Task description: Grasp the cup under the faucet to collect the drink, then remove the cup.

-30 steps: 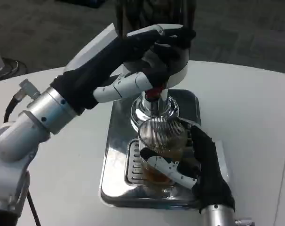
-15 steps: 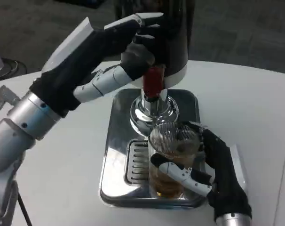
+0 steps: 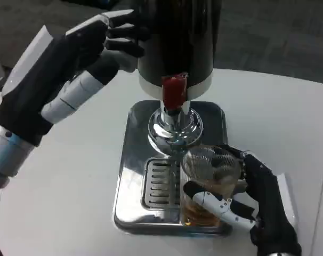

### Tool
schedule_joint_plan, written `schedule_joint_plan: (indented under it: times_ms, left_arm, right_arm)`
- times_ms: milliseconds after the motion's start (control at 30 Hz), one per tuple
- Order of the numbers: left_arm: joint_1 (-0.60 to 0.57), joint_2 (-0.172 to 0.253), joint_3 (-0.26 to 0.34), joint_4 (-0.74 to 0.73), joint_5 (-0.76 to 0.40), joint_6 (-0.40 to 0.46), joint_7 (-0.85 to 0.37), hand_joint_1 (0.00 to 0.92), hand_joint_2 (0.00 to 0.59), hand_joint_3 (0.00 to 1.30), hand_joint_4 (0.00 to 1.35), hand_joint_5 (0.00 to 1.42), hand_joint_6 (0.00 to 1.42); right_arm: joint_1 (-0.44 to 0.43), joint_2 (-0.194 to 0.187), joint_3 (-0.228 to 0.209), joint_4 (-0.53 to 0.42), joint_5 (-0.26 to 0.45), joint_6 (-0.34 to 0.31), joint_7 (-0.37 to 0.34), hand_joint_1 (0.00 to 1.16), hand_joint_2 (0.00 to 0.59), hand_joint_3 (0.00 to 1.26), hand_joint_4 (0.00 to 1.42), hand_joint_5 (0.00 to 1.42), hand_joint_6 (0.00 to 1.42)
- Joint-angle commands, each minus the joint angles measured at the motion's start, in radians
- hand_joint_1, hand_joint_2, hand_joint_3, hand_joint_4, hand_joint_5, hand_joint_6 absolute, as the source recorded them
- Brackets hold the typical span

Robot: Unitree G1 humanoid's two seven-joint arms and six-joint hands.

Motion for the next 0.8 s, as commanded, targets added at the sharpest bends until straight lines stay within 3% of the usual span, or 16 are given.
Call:
schedule_joint_plan:
  times_ms: [33,433,800]
  left_arm:
    - [0.078,0.027,0.044,-0.065,-0.008,0.033,0.026,0.0,0.089,0.32,0.32,0.4,0.52]
    - [0.267,0.033,0.135,-0.174,-0.005,0.079,0.072,0.0,0.089,0.33,0.33,0.4,0.52]
    - [0.434,0.027,0.165,-0.225,0.025,0.084,0.094,0.0,0.092,0.33,0.33,0.4,0.52]
  right_arm:
    - [0.03,-0.014,-0.007,-0.076,0.009,-0.007,0.029,0.87,0.135,0.88,1.0,1.09,0.81]
    - [0.101,-0.059,-0.047,-0.185,0.03,0.003,0.101,0.88,0.127,0.91,1.03,1.12,0.88]
    - [0.125,-0.085,-0.059,-0.272,0.043,0.033,0.167,0.92,0.11,0.93,1.04,1.14,0.92]
